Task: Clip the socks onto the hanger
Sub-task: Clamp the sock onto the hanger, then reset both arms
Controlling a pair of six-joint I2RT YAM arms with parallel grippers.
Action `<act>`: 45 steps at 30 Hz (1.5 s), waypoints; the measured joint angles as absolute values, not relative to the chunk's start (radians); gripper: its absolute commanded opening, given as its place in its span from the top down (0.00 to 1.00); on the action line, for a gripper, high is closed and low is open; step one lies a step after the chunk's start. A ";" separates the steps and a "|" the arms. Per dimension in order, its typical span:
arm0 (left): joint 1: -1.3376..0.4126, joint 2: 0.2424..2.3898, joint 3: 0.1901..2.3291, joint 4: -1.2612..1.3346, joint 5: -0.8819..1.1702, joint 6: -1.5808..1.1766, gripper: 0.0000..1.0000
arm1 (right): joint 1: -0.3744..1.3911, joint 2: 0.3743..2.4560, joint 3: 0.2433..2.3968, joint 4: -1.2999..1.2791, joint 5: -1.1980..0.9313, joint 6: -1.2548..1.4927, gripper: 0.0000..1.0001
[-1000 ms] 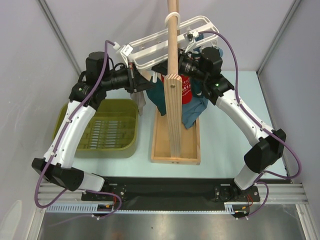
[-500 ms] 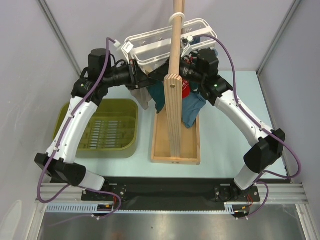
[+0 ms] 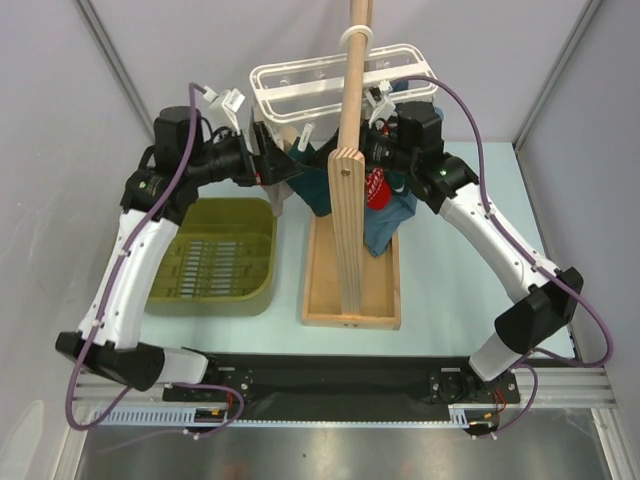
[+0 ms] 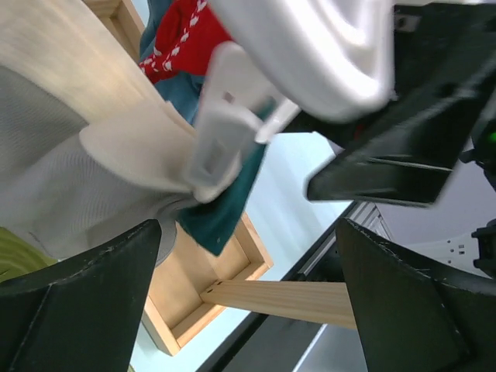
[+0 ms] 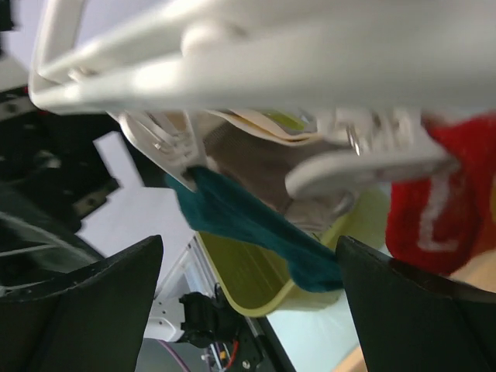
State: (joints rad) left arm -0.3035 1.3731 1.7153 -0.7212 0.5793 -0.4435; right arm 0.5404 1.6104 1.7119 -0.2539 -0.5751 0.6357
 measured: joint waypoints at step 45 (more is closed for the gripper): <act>-0.294 0.004 0.274 -0.184 0.342 -0.743 0.00 | 0.517 0.081 0.026 0.056 -0.069 0.731 0.00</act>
State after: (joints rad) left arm -0.2943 0.0040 0.2741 -0.1841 0.3424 -0.7433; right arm 0.5167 0.0814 0.0261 0.0555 -0.0689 0.7307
